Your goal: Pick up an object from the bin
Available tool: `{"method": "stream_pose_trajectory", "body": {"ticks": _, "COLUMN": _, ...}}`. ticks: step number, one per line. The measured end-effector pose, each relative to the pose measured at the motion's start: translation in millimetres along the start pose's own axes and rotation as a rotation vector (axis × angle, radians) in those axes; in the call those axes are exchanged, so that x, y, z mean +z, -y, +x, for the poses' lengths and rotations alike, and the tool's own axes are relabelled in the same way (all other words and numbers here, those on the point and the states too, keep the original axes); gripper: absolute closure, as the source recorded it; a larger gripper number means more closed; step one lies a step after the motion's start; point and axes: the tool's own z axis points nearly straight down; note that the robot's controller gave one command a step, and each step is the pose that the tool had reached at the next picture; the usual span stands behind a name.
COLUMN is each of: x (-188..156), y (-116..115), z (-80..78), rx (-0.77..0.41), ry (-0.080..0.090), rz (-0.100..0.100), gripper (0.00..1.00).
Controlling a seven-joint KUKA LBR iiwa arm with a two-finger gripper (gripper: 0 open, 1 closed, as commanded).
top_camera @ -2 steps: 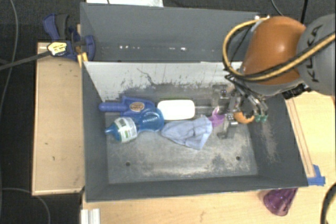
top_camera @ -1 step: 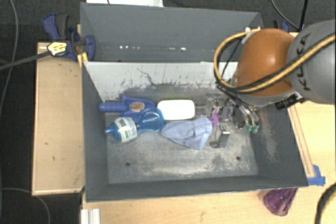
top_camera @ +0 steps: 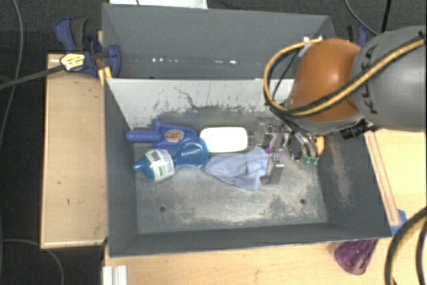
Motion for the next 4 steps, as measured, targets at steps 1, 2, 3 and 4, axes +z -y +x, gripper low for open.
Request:
{"method": "stream_pose_trajectory", "body": {"ticks": 1, "x": 27.0, "y": 1.7, "z": -2.1, "rx": -0.096, "ry": -0.005, "rz": 0.0, "gripper": 0.0}}
{"method": "stream_pose_trajectory", "body": {"ticks": 2, "x": 55.5, "y": 0.1, "z": -7.3, "rx": -0.137, "ry": 0.001, "rz": -0.001, "gripper": 0.0}}
{"method": "stream_pose_trajectory", "body": {"ticks": 3, "x": 66.5, "y": -9.2, "z": -24.3, "rx": -0.23, "ry": -0.003, "rz": -0.001, "gripper": 1.0}}
{"method": "stream_pose_trajectory", "body": {"ticks": 4, "x": 66.5, "y": -9.2, "z": -24.3, "rx": -0.231, "ry": -0.003, "rz": -0.001, "gripper": 1.0}}
